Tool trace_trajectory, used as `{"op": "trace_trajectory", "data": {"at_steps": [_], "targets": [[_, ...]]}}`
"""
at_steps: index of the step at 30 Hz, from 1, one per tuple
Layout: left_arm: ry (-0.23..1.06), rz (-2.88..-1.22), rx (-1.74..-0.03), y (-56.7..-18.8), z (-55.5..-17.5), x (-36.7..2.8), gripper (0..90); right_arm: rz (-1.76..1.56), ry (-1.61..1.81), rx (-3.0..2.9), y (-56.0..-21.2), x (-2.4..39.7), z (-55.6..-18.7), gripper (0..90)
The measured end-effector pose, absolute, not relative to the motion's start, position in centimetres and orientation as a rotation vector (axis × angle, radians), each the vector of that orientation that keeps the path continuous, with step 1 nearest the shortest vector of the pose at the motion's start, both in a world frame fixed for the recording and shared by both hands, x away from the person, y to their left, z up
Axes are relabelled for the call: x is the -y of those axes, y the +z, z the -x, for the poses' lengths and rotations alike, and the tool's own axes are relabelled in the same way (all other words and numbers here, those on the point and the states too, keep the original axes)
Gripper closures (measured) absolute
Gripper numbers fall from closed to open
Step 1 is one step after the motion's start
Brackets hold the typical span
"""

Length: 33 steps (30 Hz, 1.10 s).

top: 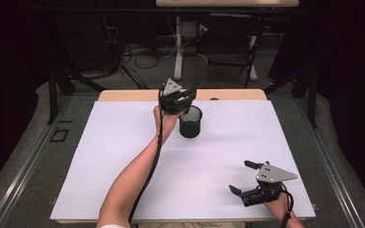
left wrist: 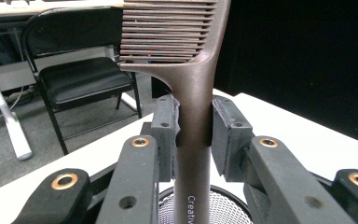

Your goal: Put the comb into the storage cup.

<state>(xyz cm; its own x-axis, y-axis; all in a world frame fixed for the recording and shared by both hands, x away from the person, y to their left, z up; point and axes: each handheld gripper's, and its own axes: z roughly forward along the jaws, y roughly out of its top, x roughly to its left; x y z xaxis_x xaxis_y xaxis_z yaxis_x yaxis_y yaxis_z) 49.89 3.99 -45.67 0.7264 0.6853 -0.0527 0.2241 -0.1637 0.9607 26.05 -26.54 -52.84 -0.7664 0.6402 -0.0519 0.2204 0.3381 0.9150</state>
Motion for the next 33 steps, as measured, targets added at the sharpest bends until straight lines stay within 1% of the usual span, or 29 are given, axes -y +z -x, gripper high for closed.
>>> {"op": "trace_trajectory", "data": {"at_steps": [33], "targets": [[0.453,-1.786,-0.725,-47.2,-50.0,-3.5,72.4,-0.753,1.409,-2.201,-52.8,26.6,-26.0,1.0]]}}
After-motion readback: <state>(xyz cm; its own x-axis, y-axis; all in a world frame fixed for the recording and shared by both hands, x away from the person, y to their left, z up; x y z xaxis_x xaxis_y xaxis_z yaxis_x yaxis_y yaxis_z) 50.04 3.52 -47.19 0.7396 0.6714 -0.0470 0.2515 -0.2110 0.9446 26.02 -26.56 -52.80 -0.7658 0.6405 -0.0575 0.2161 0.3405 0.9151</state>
